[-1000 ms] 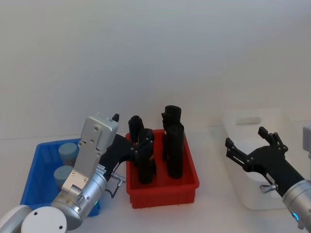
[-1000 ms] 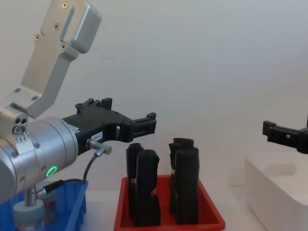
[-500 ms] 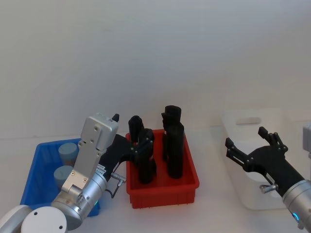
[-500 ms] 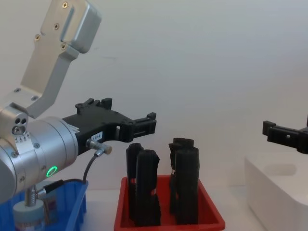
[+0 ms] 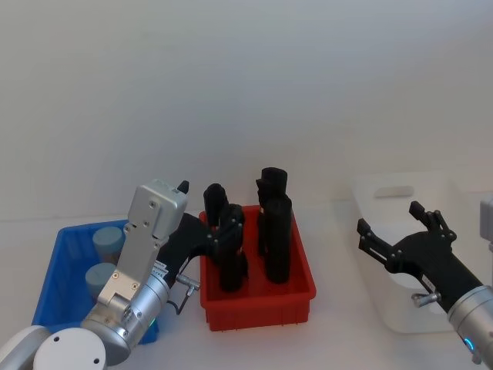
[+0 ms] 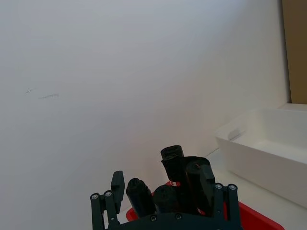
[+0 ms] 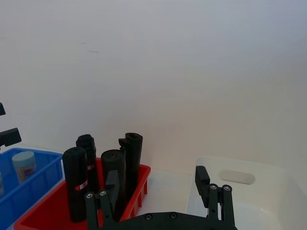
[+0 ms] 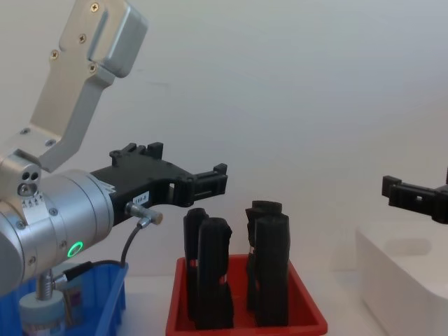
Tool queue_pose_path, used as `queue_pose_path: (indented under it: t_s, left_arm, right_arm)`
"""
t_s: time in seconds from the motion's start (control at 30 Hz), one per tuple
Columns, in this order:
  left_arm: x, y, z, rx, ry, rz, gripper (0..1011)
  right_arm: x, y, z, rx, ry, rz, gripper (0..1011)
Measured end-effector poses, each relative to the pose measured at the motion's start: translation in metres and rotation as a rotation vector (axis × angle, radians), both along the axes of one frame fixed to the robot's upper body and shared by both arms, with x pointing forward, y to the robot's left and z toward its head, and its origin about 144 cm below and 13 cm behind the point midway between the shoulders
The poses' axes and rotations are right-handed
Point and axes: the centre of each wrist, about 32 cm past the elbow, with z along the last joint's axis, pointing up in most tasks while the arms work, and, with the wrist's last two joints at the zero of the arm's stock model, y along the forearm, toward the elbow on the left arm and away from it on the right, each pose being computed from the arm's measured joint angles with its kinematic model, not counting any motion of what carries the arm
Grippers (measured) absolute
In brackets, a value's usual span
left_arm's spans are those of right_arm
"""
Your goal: Pick the cotton swabs from the blue box and place them into the white box.
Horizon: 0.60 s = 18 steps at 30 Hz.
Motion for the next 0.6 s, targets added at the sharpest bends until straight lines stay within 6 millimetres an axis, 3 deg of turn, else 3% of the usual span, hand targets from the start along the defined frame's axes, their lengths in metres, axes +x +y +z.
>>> queue_pose_path:
  t_s: [0.6]
  left_arm:
    - [0.0022,0.0013,0.0012,0.009,0.018,0.006,1004]
  right_arm:
    - [0.0,0.0,0.0,0.0,0.0,0.0,1002]
